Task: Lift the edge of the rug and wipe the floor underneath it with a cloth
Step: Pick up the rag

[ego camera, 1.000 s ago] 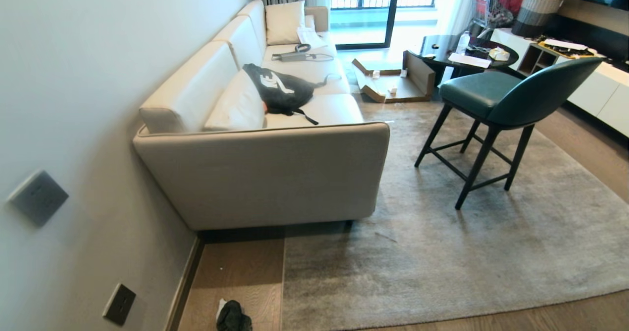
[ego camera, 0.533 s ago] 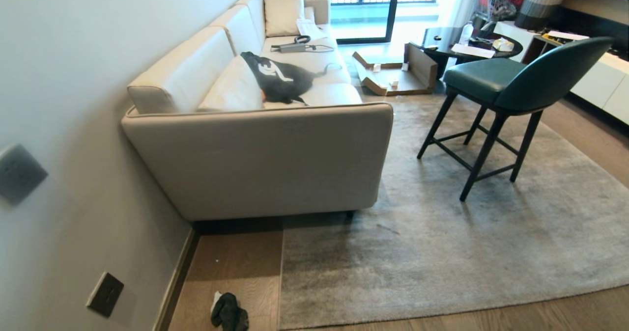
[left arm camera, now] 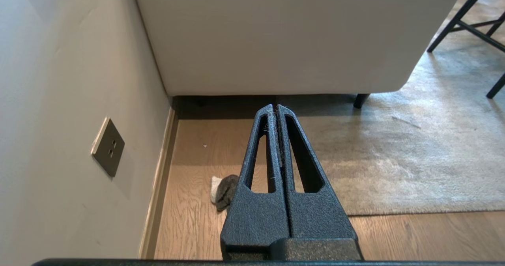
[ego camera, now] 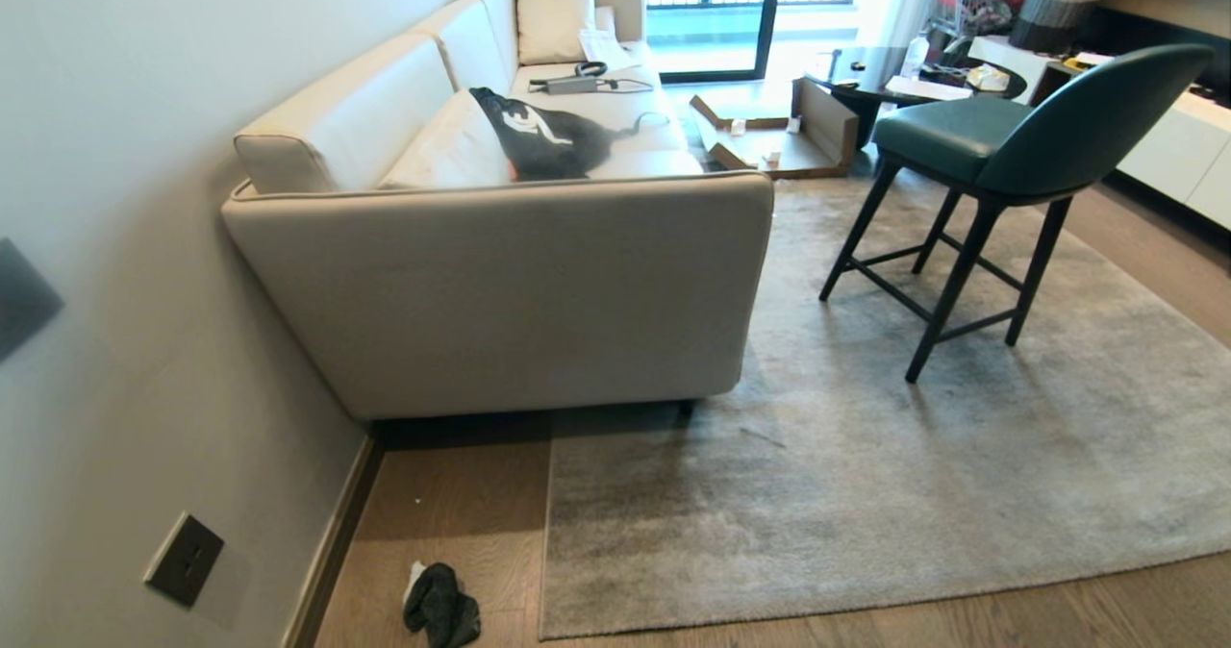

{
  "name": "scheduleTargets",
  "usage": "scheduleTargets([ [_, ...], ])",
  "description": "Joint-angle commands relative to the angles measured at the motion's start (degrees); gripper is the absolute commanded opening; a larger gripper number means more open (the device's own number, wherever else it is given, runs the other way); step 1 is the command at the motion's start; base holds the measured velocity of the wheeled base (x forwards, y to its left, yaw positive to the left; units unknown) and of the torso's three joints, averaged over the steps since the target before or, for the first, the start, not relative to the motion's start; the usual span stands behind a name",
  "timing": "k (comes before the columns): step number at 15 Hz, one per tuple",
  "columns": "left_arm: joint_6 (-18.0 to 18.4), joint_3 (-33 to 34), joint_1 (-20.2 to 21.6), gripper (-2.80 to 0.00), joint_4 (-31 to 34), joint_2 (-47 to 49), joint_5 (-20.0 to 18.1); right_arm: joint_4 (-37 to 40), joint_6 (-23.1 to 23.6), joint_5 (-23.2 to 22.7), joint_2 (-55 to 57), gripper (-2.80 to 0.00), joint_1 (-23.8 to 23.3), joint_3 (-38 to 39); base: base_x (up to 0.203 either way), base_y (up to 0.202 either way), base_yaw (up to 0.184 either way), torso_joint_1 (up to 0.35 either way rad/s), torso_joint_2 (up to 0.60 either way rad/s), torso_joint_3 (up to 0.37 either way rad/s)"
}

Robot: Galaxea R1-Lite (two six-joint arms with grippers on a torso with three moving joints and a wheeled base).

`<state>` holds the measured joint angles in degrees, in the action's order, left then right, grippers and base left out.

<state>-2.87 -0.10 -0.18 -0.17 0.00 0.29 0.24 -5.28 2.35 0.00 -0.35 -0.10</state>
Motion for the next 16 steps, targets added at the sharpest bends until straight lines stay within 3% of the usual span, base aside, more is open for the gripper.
scheduleTargets([
  [1, 0.0, 0.0, 0.0, -2.8, 0.0, 0.0, 0.1, 0.0, -0.6, 0.5, 0.1, -2.8, 0.0, 0.0, 0.0, 0.0, 0.0, 0.0, 0.0, 0.0],
  [16, 0.0, 0.0, 0.0, -2.8, 0.0, 0.0, 0.1, -0.1, -0.7, 0.5, 0.0, -2.8, 0.0, 0.0, 0.0, 0.0, 0.0, 0.008, 0.02, 0.027],
])
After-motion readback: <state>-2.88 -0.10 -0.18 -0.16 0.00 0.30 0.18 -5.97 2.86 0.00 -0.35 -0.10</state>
